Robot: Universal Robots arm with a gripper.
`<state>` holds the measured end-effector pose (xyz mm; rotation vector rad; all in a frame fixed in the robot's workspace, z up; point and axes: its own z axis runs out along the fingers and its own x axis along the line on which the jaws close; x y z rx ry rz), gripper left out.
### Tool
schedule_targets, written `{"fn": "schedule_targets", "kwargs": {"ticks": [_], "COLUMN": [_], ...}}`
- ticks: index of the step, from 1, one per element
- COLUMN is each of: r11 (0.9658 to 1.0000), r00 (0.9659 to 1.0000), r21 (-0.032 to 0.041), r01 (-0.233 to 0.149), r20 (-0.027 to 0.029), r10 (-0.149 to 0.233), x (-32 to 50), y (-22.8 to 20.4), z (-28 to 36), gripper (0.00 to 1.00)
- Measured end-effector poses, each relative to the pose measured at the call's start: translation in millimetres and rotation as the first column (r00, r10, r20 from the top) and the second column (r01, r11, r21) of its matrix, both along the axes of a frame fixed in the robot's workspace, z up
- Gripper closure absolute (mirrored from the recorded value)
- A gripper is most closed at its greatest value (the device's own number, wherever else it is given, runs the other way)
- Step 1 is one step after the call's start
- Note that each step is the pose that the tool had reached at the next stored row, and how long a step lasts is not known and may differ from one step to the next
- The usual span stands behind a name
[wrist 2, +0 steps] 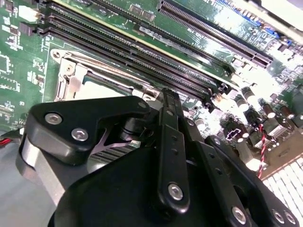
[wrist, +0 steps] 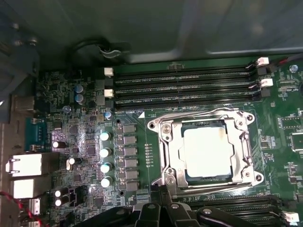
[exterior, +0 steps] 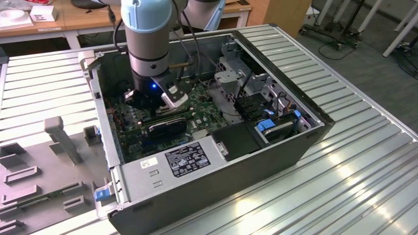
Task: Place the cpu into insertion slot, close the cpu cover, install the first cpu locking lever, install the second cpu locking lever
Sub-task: 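Install the second cpu locking lever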
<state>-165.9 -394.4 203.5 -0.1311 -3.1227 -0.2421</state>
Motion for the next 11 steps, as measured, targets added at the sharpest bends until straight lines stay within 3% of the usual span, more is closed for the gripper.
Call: {"fn": "schedule_targets", "kwargs": {"ticks": [11], "r11": [1.0000], "r00": [1.0000], "r21": [-0.0001], "r01": [0.000], "r20": [-0.0001], "r10": [0.000], "x": [0.0], "y": [0.0], "z": [18.6], "gripper": [0.89]}}
